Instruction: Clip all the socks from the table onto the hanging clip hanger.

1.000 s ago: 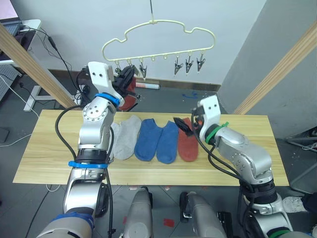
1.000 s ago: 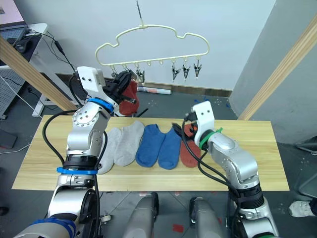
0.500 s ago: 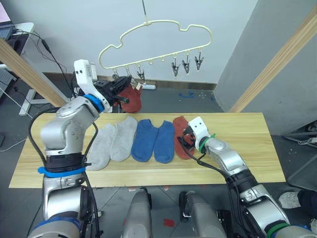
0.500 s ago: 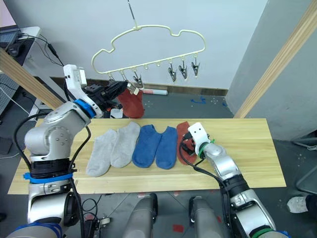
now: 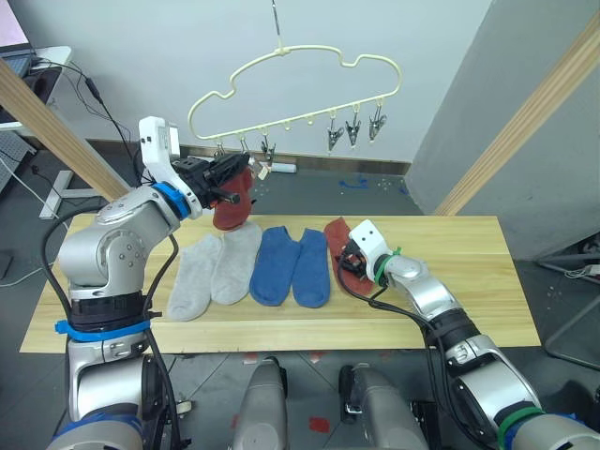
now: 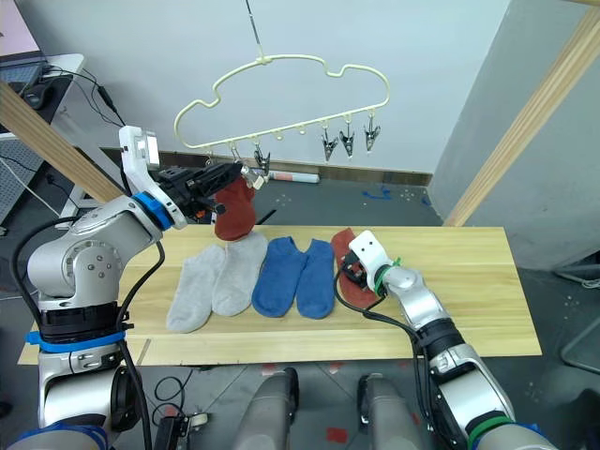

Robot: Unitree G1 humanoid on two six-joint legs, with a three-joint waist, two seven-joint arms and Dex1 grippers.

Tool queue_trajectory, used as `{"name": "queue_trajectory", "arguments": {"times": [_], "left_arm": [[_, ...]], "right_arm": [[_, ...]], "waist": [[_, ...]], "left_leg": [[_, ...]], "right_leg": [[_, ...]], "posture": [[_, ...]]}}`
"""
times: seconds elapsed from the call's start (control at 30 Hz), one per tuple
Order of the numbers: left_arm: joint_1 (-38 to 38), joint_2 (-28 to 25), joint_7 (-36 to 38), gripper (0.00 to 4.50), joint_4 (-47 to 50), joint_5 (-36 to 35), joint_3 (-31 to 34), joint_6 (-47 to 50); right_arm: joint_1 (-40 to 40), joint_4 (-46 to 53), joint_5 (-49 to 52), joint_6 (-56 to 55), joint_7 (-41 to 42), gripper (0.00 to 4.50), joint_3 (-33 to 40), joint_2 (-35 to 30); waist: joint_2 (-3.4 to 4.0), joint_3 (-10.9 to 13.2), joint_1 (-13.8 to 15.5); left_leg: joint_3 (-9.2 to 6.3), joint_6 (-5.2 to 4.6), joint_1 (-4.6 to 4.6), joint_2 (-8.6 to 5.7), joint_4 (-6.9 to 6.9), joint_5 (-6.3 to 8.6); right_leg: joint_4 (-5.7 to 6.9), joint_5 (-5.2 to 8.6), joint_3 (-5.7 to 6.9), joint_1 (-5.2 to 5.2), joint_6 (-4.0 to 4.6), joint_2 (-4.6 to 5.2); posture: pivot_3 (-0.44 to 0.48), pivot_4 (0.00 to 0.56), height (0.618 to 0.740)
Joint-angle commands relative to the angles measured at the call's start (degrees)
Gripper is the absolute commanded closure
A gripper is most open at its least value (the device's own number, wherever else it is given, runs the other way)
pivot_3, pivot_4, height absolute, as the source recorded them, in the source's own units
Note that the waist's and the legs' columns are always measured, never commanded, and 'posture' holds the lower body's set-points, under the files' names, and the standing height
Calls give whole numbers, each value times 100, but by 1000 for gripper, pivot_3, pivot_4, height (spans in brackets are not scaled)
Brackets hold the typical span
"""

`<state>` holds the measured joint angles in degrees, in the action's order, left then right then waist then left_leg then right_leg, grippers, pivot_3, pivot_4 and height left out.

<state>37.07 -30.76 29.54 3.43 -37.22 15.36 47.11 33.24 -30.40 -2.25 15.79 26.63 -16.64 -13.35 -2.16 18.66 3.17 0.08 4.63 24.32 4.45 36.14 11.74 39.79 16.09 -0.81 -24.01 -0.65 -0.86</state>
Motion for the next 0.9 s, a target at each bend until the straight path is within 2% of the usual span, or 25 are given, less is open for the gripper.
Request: {"name": "queue_trajectory", "arguments": {"times": [0.03,0.17,0.2,0.3,0.4,0.53,0.7,0.9], "left_arm": [[-58,-30,-11,4500,61,-121,72,172],[133,100,-134,4500,-241,-641,398,729],[202,105,-129,4500,-390,-882,546,998],[437,143,-282,4500,-867,-1619,1058,1808],[659,110,-496,4500,-1294,-2134,1472,2430],[720,56,-614,4500,-1394,-2462,1610,2867],[708,38,-616,4500,-1336,-2595,1565,2971],[705,91,-609,4500,-1257,-2626,1466,2873]], "right_arm": [[-617,-11,-160,268,171,3016,-3,-318],[-996,771,62,387,411,4372,195,-478],[-1134,1161,199,485,545,4469,270,-509],[-1457,2382,693,796,835,4469,547,-536],[-1550,3794,1534,1658,927,4469,881,-347],[-1451,4940,2287,2571,729,4469,1092,-53],[-927,5376,2630,3127,410,4469,1027,307],[-407,4936,2527,3083,164,4469,833,649]], "waist": [[1,-3,17],[1,-3,29],[1,-3,14],[1,-2,-3],[4,5,-74],[5,5,-120],[5,5,-121],[5,5,-132]], "left_leg": [[-1,0,-2,-1,0,0],[-3,-19,-45,-5,-4,10],[-4,-20,-49,-4,-4,10],[-5,-20,-49,-1,-5,10],[0,-19,-40,7,-7,10],[-9,9,-39,13,-16,-6],[-5,12,-35,6,-19,-8],[-6,12,-23,7,-22,-7]], "right_leg": [[1,0,1,2,0,1],[-6,14,1,46,-24,4],[-8,16,1,50,-28,4],[-7,17,1,49,-30,4],[-6,17,-5,35,-30,5],[5,18,-2,24,-30,4],[-4,18,-2,23,-30,6],[-9,18,0,12,-30,11]], "posture": [[228,309,740],[224,311,740],[218,313,740],[213,315,740],[203,320,740],[199,318,740],[190,313,740],[195,313,740]]}}
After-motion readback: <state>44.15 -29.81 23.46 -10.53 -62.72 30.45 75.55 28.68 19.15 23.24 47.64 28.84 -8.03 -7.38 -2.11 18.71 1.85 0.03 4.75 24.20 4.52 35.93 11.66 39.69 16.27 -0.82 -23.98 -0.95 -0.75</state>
